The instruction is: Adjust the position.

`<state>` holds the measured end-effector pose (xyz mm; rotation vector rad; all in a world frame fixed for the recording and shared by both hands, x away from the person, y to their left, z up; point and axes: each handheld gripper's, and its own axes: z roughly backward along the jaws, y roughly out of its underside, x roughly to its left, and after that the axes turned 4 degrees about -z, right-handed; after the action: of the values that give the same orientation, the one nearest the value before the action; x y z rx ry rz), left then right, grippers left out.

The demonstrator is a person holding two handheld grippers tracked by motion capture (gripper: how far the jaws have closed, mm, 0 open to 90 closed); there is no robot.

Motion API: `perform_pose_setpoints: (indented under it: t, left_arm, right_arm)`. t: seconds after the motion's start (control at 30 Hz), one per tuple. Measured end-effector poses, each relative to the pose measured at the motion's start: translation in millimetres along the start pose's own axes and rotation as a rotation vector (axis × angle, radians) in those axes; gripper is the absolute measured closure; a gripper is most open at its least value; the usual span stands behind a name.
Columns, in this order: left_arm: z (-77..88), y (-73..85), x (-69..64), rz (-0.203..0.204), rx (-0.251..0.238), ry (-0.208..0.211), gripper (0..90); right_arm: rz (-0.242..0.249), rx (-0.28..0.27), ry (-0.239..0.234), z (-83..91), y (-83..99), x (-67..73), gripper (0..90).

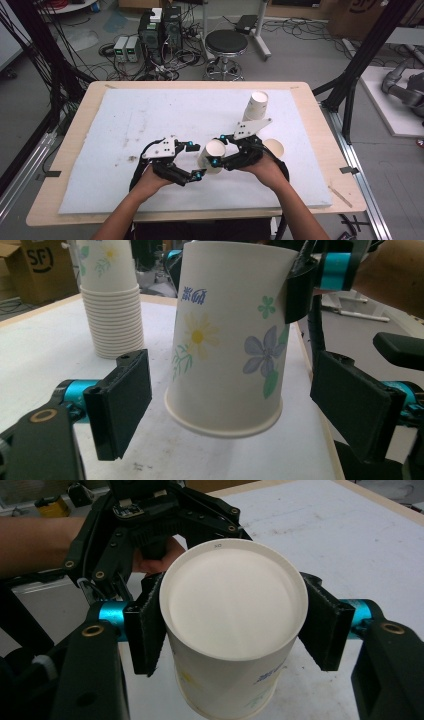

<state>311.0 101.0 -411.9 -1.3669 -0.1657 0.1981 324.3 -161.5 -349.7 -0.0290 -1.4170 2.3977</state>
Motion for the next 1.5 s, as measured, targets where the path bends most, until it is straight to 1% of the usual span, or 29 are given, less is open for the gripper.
perform_pose_setpoints:
  t: [0.27,0.37,0.43,0.47,0.5,0.63,0.7,0.73,0.77,0.8,0.83,0.87,0.9,0.93,0.97,1.0,1.03,1.07,1.1,1.13,1.17,1.27,1.3,1.33,1.4,1.5]
  left_arm:
    - [-11.7,0.5,-1.7,0.001,0.01,0.016,17.0]
    - [-12.6,0.5,-1.1,0.004,0.0,0.019,18.7]
    - [-12.5,0.5,-1.0,0.001,-0.006,0.021,23.7]
    - [-12.5,0.5,-1.1,0.0,-0.008,0.023,25.2]
    - [-12.3,0.6,-1.2,-0.009,-0.003,0.029,26.6]
    - [-12.0,0.5,-1.4,-0.013,0.008,0.028,29.0]
    - [-10.6,-0.2,-2.0,-0.014,0.019,0.032,33.7]
    - [-10.6,-0.2,-2.0,-0.014,0.019,0.032,34.8]
    - [-10.2,-0.9,-2.1,-0.016,0.029,0.033,35.2]
    - [-9.8,-2.2,-2.3,-0.02,0.044,0.038,35.2]
    - [-9.3,-4.0,-2.6,-0.029,0.063,0.041,35.7]
    - [-8.4,-6.5,-2.4,-0.036,0.088,0.045,35.7]
    - [-7.0,-12.2,-1.9,-0.049,0.152,0.046,36.2]
    - [-7.0,-12.2,-1.9,-0.049,0.152,0.046,36.6]
    - [-6.3,-14.9,-1.6,-0.053,0.186,0.043,36.7]
    - [-5.6,-17.6,-0.7,-0.058,0.219,0.041,36.7]
    - [-4.8,-20.2,0.2,-0.06,0.249,0.039,37.0]
    - [-4.1,-22.5,0.9,-0.064,0.271,0.036,37.3]
    - [-3.4,-24.6,1.5,-0.067,0.291,0.034,37.3]
    - [-2.7,-26.9,2.5,-0.075,0.321,0.037,37.5]
    - [-2.6,-28.7,3.1,-0.085,0.345,0.039,37.5]
    - [-3.3,-33.9,3.3,-0.11,0.424,0.049,37.5]
    - [-3.9,-35.3,3.2,-0.117,0.441,0.052,37.5]
    - [-4.3,-37.0,3.1,-0.121,0.459,0.058,37.5]
    - [-4.9,-39.7,3.4,-0.13,0.489,0.068,37.4]
    - [-6.1,-44.3,3.8,-0.153,0.536,0.08,37.4]
  right_arm:
    - [0.007,-0.005,-0.023,-2.6,-0.9,2.5,36.0]
    - [0.006,-0.007,-0.028,-3.2,-1.2,3.4,36.1]
    - [0.005,-0.005,-0.031,-3.3,-1.1,3.2,36.1]
    - [0.002,-0.015,-0.04,-3.3,-1.3,2.6,36.2]
    - [-0.003,-0.021,-0.046,-3.2,-1.3,2.6,36.3]
    - [-0.005,-0.017,-0.049,-3.9,-1.2,2.7,36.5]
    - [-0.004,-0.014,-0.053,-4.5,-1.1,3.0,36.4]
    - [-0.006,-0.014,-0.052,-4.8,-1.1,3.3,35.1]
    - [-0.014,-0.013,-0.046,-5.3,-1.1,3.6,28.2]
    - [-0.014,-0.013,-0.046,-5.3,-1.1,3.6,28.2]
    - [-0.027,-0.005,-0.017,-6.9,-1.8,4.2,15.9]
    - [-0.027,-0.005,-0.017,-6.9,-1.8,4.2,15.9]
    - [-0.022,-0.004,-0.026,-6.0,-2.2,4.6,15.9]
    - [-0.022,-0.004,-0.026,-6.0,-2.2,4.6,15.9]
    - [-0.009,-0.01,-0.024,-5.1,-3.0,5.4,15.9]
    - [-0.009,-0.01,-0.024,-5.1,-3.0,5.4,15.9]
    - [-0.005,-0.002,-0.029,-4.8,-3.5,5.9,15.9]
    - [0.012,0.017,-0.021,-4.9,-4.3,6.8,15.9]
    - [0.012,0.017,-0.021,-4.9,-4.3,6.8,15.9]
    - [0.024,0.034,-0.029,-5.2,-4.9,7.8,15.9]
    - [0.035,0.045,-0.026,-5.5,-5.0,7.7,15.9]
    - [0.041,0.062,-0.022,-6.0,-4.9,7.4,15.9]
    - [0.054,0.076,-0.012,-6.4,-4.6,6.5,15.9]
    - [0.054,0.076,-0.012,-6.4,-4.6,6.5,15.9]
    - [0.064,0.095,-0.011,-6.9,-4.5,6.2,15.9]
    - [0.08,0.115,-0.016,-7.7,-5.2,6.6,15.9]
